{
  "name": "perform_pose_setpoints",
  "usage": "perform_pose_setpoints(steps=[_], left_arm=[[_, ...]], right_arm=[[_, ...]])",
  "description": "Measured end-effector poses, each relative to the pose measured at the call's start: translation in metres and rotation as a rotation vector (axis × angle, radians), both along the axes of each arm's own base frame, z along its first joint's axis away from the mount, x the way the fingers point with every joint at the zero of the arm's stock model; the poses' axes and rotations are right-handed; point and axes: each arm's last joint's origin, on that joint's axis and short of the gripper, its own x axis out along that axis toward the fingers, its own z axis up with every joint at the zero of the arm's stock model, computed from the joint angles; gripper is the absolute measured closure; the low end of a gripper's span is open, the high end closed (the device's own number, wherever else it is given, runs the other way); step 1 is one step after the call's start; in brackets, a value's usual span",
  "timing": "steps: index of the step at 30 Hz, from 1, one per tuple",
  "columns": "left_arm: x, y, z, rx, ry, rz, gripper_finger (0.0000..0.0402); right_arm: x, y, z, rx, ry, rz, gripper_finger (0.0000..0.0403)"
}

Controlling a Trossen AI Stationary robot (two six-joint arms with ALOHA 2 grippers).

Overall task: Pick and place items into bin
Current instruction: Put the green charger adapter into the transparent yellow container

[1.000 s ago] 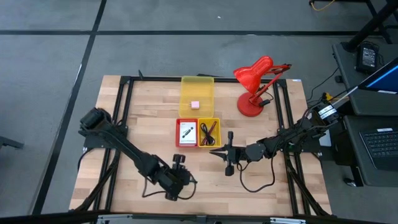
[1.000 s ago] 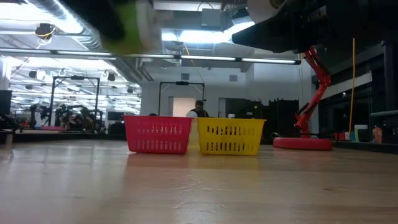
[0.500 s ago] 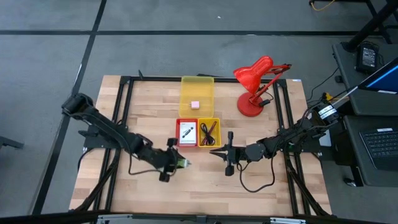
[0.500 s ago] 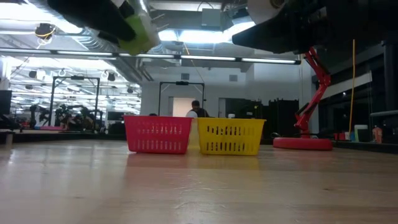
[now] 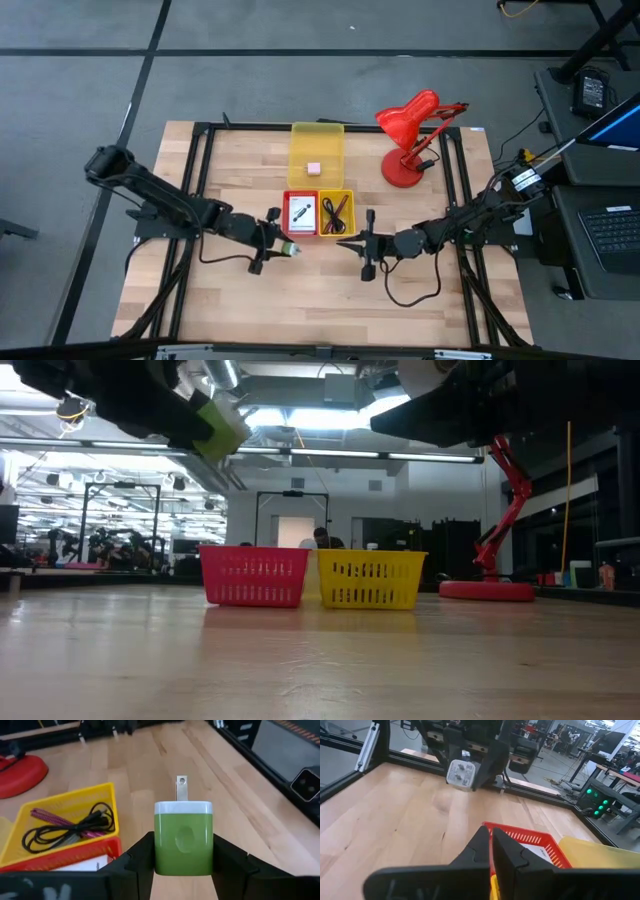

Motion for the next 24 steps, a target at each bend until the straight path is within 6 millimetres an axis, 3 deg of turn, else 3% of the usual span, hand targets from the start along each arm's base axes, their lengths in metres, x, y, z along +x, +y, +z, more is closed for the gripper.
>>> perform_pose_setpoints(steps=[9, 24], left_arm=[[0.005, 0.029, -0.006, 0.020, -0.044, 0.014, 0.0257], [0.016, 0.104, 0.011, 0.114, -0.233, 0.242, 0.0257]], right_arm=[[0.004, -0.011, 0.000, 0.002, -0.002, -0.040, 0.0398], [0.014, -0.041, 0.002, -0.067, -0.012, -0.134, 0.0398]])
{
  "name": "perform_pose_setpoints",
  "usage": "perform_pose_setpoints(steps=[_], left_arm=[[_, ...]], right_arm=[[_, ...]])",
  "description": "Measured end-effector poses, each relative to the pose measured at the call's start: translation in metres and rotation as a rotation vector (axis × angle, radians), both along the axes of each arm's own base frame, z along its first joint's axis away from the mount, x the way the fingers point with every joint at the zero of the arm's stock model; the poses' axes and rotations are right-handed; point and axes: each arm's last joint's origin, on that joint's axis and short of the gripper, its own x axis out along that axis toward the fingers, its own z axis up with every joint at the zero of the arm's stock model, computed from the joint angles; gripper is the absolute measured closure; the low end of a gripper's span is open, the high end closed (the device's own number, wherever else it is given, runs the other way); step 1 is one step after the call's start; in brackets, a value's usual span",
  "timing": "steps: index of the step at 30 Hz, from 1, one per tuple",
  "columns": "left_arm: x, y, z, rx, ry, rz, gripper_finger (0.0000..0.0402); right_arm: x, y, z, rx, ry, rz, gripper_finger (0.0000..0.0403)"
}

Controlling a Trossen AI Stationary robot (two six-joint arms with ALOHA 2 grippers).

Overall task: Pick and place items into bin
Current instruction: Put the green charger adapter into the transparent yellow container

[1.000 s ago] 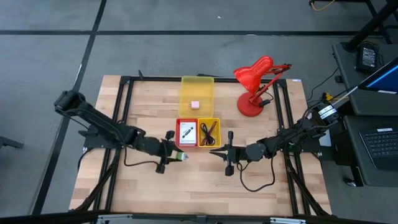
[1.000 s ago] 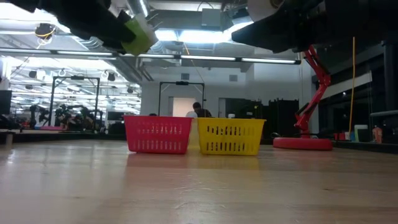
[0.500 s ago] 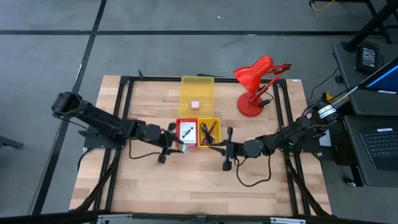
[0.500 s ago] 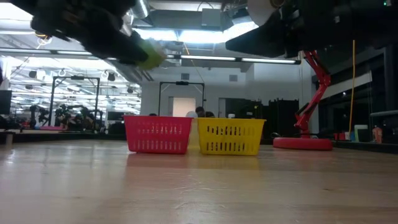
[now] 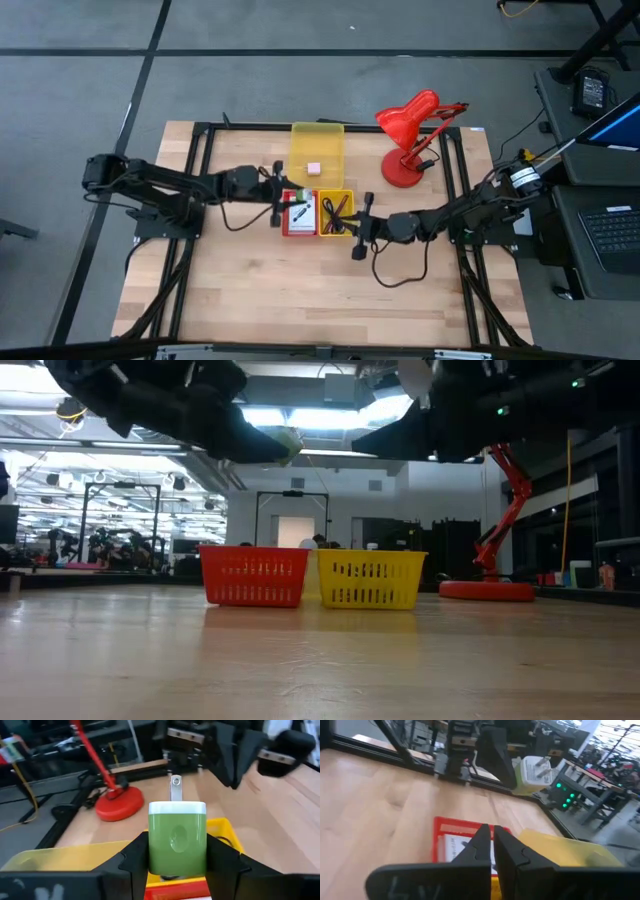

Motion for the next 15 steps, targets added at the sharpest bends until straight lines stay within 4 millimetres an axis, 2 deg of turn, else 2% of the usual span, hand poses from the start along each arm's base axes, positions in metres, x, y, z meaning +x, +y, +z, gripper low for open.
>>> perform_pose_setpoints(steps=[15], left_arm=[[-0.010, 0.052, 0.004, -0.017, -0.050, 0.252, 0.0257]], right_arm=[[0.007, -0.033, 0.004, -0.012, -0.037, -0.109, 0.0398]])
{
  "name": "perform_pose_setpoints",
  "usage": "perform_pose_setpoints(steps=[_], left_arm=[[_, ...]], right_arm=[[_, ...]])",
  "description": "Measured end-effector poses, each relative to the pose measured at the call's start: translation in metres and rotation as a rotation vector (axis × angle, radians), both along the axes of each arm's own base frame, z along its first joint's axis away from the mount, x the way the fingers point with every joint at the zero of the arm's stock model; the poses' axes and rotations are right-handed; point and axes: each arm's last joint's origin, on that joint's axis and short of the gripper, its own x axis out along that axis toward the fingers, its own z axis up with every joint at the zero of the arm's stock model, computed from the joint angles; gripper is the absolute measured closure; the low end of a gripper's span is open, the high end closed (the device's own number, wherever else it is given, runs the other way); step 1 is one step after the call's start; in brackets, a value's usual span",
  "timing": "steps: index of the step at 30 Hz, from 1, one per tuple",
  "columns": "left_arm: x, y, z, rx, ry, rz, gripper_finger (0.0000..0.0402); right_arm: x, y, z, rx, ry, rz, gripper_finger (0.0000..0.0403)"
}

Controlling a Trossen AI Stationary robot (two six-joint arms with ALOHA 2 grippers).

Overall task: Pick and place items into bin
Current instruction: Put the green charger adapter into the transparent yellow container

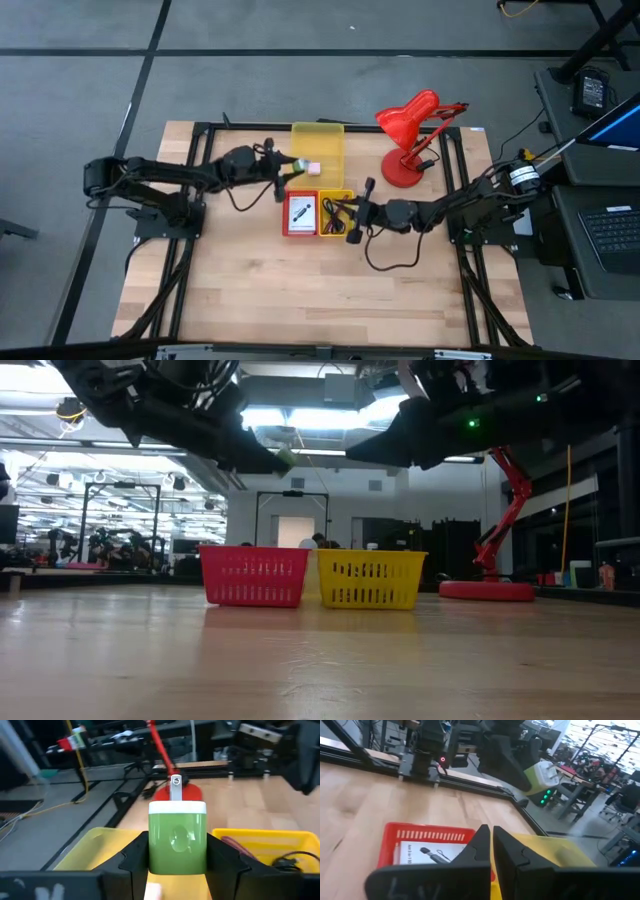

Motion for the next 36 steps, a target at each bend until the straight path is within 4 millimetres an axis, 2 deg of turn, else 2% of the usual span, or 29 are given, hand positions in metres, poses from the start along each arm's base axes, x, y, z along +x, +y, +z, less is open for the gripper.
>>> perform_pose_setpoints(steps=[7, 12, 20, 27, 36], left_arm=[[-0.002, 0.020, -0.005, -0.098, 0.034, 0.150, 0.0257], [0.013, 0.036, -0.011, -0.154, 0.189, 0.182, 0.0257], [0.050, 0.063, -0.015, -0.088, 0.367, 0.165, 0.0257], [0.063, 0.083, -0.020, -0.137, 0.515, 0.128, 0.0257], [0.078, 0.095, -0.035, -0.178, 0.570, 0.076, 0.0257]], right_arm=[[0.001, -0.007, 0.000, -0.001, 0.002, -0.022, 0.0398], [0.001, -0.013, 0.000, -0.001, 0.002, -0.044, 0.0398], [0.002, -0.020, 0.000, -0.001, 0.002, -0.065, 0.0398], [0.002, -0.021, -0.001, -0.003, 0.010, -0.069, 0.0398], [0.002, -0.021, -0.001, -0.003, 0.012, -0.070, 0.0398]])
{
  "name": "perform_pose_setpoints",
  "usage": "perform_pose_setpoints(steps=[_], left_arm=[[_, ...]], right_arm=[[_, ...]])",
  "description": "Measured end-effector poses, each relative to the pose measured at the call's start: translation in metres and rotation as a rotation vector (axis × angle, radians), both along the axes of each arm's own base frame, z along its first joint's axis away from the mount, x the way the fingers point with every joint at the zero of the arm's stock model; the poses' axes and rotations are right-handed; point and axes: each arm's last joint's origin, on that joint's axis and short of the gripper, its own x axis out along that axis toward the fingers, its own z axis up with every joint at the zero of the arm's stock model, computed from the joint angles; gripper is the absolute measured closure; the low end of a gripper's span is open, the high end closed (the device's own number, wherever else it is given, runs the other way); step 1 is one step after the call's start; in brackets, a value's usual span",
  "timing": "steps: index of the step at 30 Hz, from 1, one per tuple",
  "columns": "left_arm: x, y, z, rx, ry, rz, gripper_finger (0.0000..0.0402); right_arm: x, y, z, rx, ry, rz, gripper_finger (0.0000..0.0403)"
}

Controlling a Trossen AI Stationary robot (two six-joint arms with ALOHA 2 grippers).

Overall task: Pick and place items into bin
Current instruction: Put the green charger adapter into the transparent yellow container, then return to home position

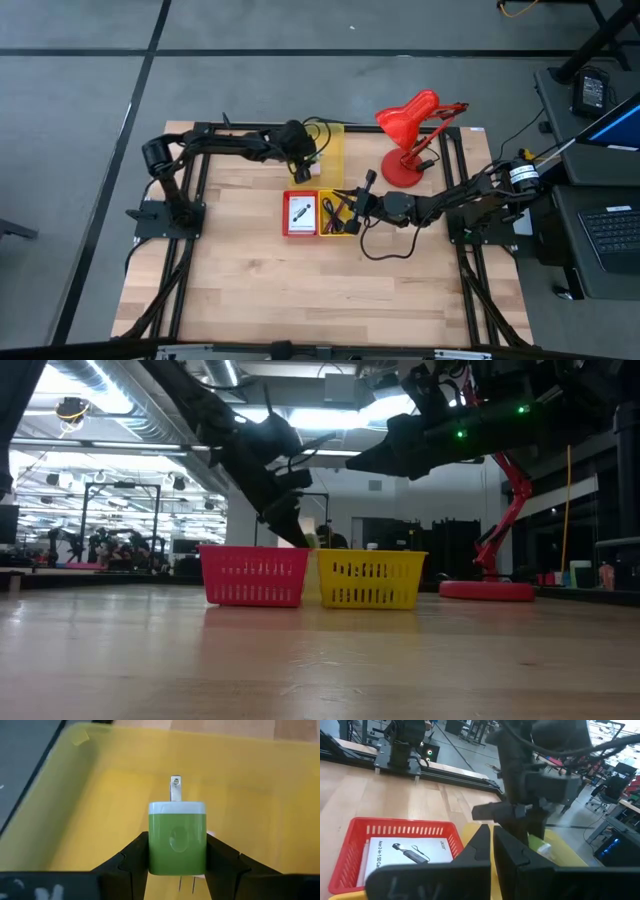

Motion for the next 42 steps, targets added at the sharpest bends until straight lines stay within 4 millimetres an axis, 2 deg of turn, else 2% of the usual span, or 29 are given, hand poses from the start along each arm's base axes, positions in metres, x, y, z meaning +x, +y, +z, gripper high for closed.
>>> perform_pose_setpoints(steps=[9, 14, 21, 28, 33, 42], left_arm=[[0.005, 0.003, -0.021, -0.003, 0.065, -0.007, 0.0257], [0.005, 0.005, -0.025, 0.021, 0.090, 0.017, 0.0250], [0.005, 0.005, -0.025, 0.021, 0.087, 0.020, 0.0218], [0.004, 0.005, -0.022, 0.027, 0.087, 0.015, 0.0219], [0.001, 0.003, -0.006, 0.061, 0.062, -0.003, 0.0242], [-0.024, -0.011, 0.058, 0.125, -0.047, -0.050, 0.0311]], right_arm=[[0.000, 0.000, 0.000, 0.000, 0.000, 0.000, 0.0398], [0.000, 0.000, 0.000, 0.000, 0.002, 0.000, 0.0398], [0.000, 0.000, 0.000, 0.000, 0.004, 0.000, 0.0398], [0.000, 0.000, 0.000, -0.001, 0.005, 0.000, 0.0398], [0.000, 0.000, -0.001, -0.001, 0.006, -0.001, 0.0398], [0.000, -0.006, -0.004, -0.029, 0.056, -0.018, 0.0398]])
